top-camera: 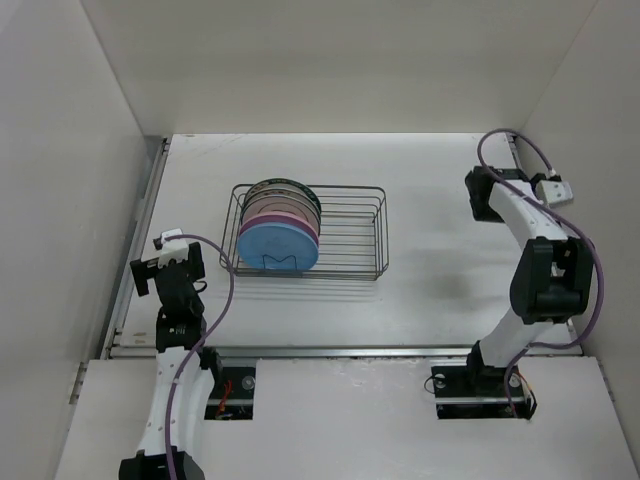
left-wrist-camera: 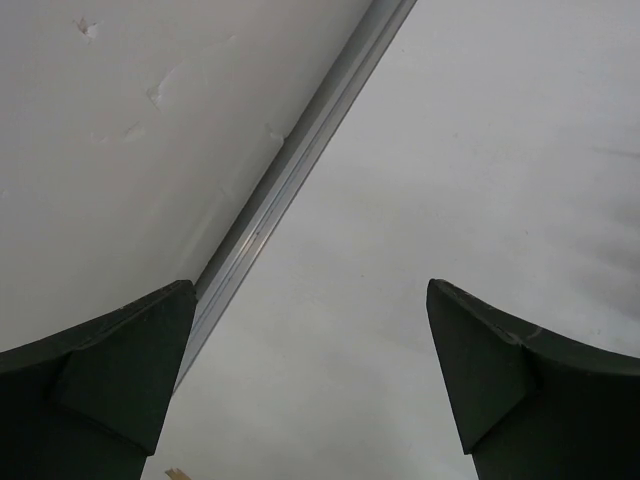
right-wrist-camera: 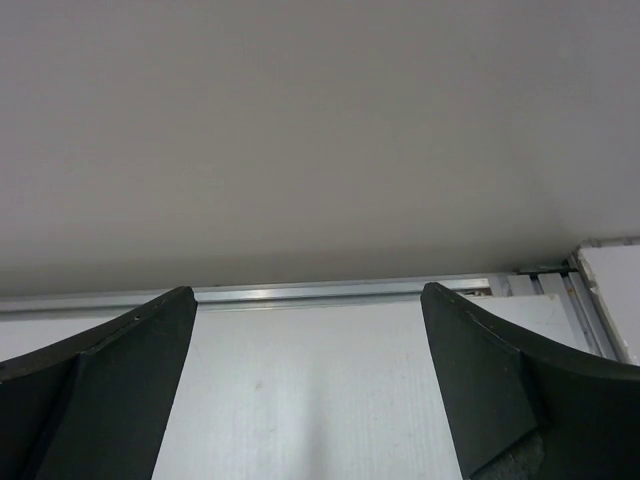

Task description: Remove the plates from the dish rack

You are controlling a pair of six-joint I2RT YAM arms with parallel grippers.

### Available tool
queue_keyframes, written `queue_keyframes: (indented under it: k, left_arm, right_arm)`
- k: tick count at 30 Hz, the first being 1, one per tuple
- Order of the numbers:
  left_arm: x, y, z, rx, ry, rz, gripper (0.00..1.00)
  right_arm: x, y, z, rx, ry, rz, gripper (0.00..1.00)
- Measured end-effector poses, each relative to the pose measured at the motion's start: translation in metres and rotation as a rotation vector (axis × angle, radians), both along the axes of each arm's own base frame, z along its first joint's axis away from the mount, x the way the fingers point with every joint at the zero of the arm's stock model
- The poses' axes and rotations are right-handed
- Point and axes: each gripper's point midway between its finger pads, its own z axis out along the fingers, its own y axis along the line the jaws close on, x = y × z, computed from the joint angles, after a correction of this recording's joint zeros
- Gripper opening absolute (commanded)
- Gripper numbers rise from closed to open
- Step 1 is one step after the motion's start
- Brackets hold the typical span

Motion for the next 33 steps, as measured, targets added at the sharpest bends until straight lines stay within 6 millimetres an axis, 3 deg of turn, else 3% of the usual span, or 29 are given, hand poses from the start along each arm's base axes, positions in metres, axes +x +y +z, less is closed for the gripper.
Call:
queue_keyframes:
  k: [2, 5, 8, 10, 13, 15, 16, 19, 21, 22, 26, 29, 31, 33]
  left_arm:
    - [0.000, 0.000, -0.001, 0.003, 0.008, -0.003, 1.00]
    - [0.005, -0.008, -0.006, 0.014, 0.080, -0.072, 1.00]
    - [0.017, -0.030, 0.007, 0.021, 0.212, -0.246, 1.00]
    - [0.031, -0.042, 0.036, 0.001, 0.230, -0.327, 1.00]
    - [0.065, -0.054, 0.107, -0.037, 0.173, -0.399, 1.00]
    - [0.089, -0.066, 0.146, -0.079, 0.159, -0.466, 1.00]
    - [0.101, -0.073, 0.161, -0.100, 0.161, -0.505, 1.00]
    - [0.135, -0.097, 0.181, -0.173, 0.211, -0.610, 1.00]
    - [0.151, -0.110, 0.170, -0.242, 0.291, -0.649, 1.00]
    - [0.157, -0.116, 0.160, -0.281, 0.350, -0.662, 0.99]
    - [0.184, -0.124, 0.107, -0.407, 0.549, -0.654, 0.84]
    - [0.183, -0.126, 0.055, -0.493, 0.694, -0.615, 0.83]
    - [0.178, -0.126, 0.029, -0.535, 0.761, -0.582, 0.77]
    - [0.170, -0.126, 0.012, -0.563, 0.804, -0.558, 0.74]
  right_arm:
    - [0.018, 0.010, 0.025, 0.002, -0.021, 0.041, 1.00]
    - [0.055, 0.041, 0.078, 0.018, -0.040, 0.162, 1.00]
    - [0.106, 0.105, 0.117, 0.116, -0.012, 0.443, 1.00]
    - [0.138, 0.167, 0.126, 0.205, 0.054, 0.781, 1.00]
    - [0.168, 0.273, 0.148, 0.228, 0.080, 1.357, 1.00]
    - [0.177, 0.334, 0.166, 0.189, 0.043, 1.677, 0.91]
    - [0.177, 0.363, 0.173, 0.164, 0.036, 1.819, 0.81]
    - [0.195, 0.441, 0.190, 0.055, 0.047, 2.124, 0.62]
    - [0.209, 0.490, 0.180, -0.002, 0.080, 2.264, 0.55]
    - [0.212, 0.511, 0.165, -0.013, 0.106, 2.323, 0.50]
    - [0.196, 0.572, 0.074, 0.078, 0.307, 2.525, 0.42]
    - [0.181, 0.592, 0.028, 0.141, 0.412, 2.590, 0.38]
    - [0.177, 0.597, 0.013, 0.149, 0.454, 2.605, 0.28]
    - [0.176, 0.597, 0.007, 0.154, 0.470, 2.608, 0.26]
